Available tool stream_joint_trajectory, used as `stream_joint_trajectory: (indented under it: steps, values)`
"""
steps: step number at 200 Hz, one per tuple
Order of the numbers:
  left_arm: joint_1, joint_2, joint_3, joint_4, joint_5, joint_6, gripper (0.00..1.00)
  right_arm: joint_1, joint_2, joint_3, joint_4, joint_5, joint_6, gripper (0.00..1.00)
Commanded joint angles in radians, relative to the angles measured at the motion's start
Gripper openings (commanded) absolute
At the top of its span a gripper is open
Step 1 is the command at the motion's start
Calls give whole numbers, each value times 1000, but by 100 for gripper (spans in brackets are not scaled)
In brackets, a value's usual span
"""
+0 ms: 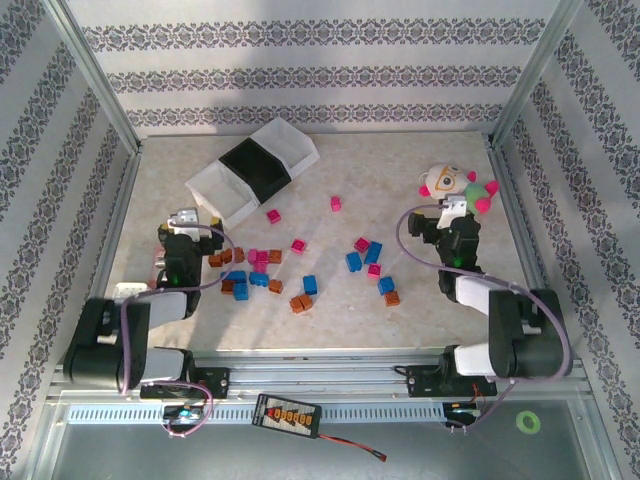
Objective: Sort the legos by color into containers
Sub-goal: Rotate the container at the top-center of the table.
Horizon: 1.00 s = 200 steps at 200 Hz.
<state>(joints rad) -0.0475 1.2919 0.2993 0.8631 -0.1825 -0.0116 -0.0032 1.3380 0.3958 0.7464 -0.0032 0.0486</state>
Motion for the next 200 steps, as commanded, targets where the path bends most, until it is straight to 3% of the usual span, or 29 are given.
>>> stream_joint_trajectory:
  steps: [1,27,62,109,150,200]
  values:
    - [-25,-121,114,-281,-29,-30,99,21,-97,63,-195,60,37,98]
    - [-45,-145,228,-439,-45,-95,99,59,-151,125,-327,30,65,98]
    - [-103,-44,401,-587,-76,-208,99,171,-155,231,-482,-8,82,98]
    - [-163,221,702,-837,-151,-414,99,360,-46,357,-568,-22,119,98]
    - [-176,499,997,-1045,-138,-470,99,500,38,435,-564,-28,136,98]
    - [-176,762,1291,-1233,-128,-558,92,573,60,481,-576,-40,141,98]
